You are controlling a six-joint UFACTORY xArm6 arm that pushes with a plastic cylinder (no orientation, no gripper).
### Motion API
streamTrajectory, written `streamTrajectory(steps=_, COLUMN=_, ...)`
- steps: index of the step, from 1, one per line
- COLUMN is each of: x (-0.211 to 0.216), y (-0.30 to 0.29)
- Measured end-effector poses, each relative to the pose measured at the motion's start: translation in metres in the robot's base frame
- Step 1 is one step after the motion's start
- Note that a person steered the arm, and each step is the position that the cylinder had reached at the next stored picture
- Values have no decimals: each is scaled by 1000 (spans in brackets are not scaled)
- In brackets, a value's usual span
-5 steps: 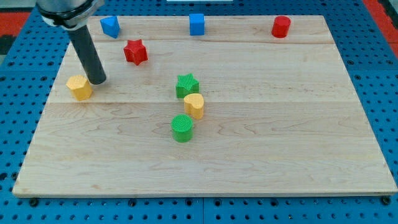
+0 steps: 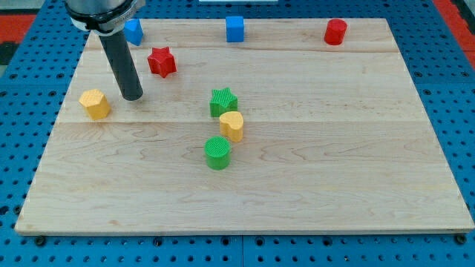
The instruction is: Move the green blocks horizontally
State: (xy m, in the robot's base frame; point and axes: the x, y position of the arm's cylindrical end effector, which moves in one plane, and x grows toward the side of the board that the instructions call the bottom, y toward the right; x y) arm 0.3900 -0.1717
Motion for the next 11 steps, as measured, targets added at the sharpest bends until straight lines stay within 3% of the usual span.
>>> streamTrajectory(steps=2, x=-10, y=6)
streamTrajectory(steps=3, x=0, y=52)
streamTrajectory(steps=4, x=38, y=88)
streamTrajectory(steps=5, x=35, y=195)
streamTrajectory(steps=6, x=34, y=195)
streamTrajectory(steps=8, x=36, y=137)
streamTrajectory(steps=9, x=60, y=92)
streamTrajectory(steps=10, x=104, y=96)
streamTrajectory(steps=11, x=107, y=185)
